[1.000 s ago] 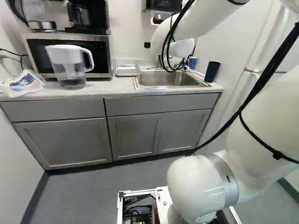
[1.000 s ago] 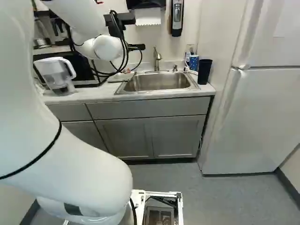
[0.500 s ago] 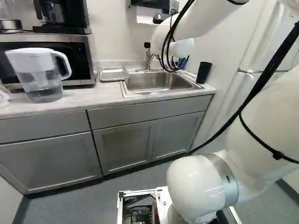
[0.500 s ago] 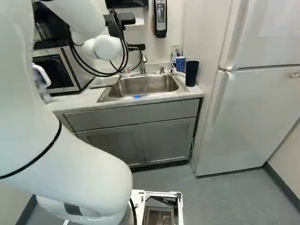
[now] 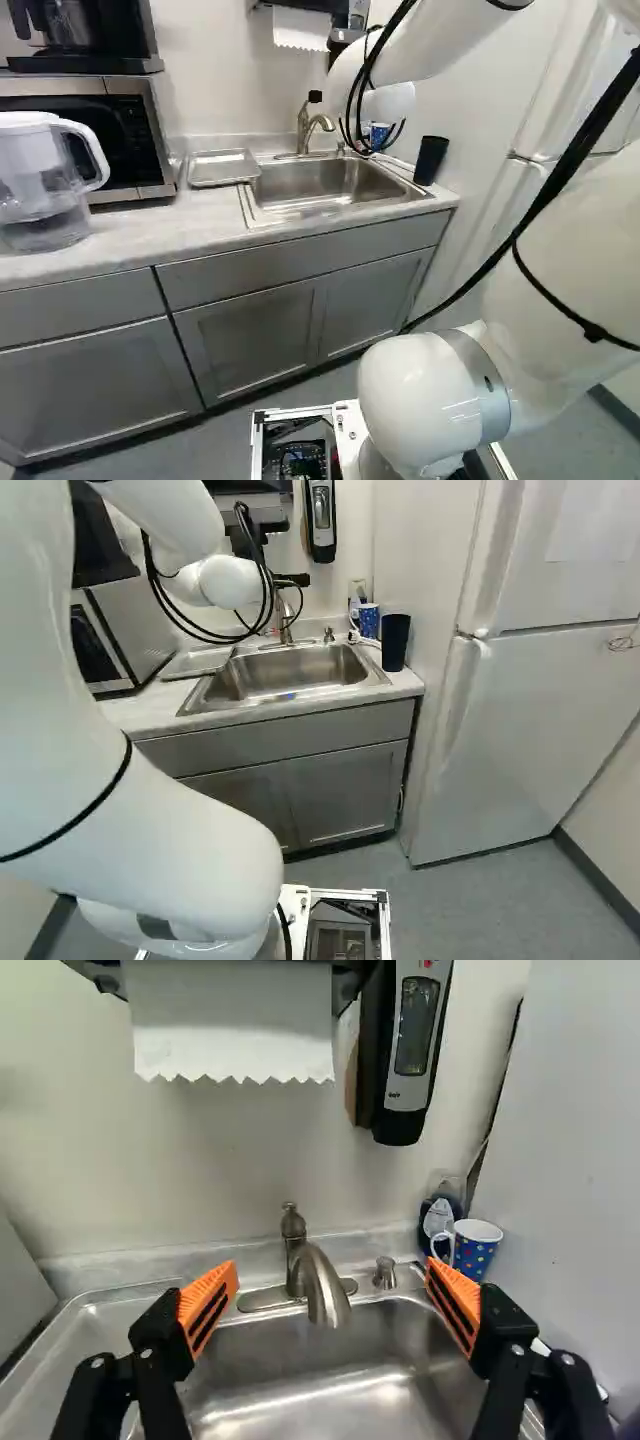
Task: Rinse the cup and place it in the tray
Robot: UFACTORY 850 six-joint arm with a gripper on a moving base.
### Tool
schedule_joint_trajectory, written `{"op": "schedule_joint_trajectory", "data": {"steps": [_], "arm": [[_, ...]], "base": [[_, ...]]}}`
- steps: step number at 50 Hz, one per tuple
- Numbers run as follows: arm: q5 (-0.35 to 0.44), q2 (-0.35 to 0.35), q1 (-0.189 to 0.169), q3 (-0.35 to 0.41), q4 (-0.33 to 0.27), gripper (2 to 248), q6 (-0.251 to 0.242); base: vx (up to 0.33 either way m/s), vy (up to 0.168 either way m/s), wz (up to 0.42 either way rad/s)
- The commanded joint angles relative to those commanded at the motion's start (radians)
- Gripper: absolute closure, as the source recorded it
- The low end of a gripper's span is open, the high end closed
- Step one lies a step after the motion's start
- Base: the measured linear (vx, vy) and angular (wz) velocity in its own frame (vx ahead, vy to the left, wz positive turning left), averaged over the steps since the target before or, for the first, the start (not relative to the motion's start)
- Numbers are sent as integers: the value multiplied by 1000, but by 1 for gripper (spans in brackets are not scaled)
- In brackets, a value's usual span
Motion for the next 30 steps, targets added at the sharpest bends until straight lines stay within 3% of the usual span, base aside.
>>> {"op": "schedule_joint_trajectory", "data": {"steps": [12,30], "arm": [[0,0,0,0,0,3,0],[0,0,0,0,0,3,0]], "base": [[110,-4,-26],[1,0,-1]]}}
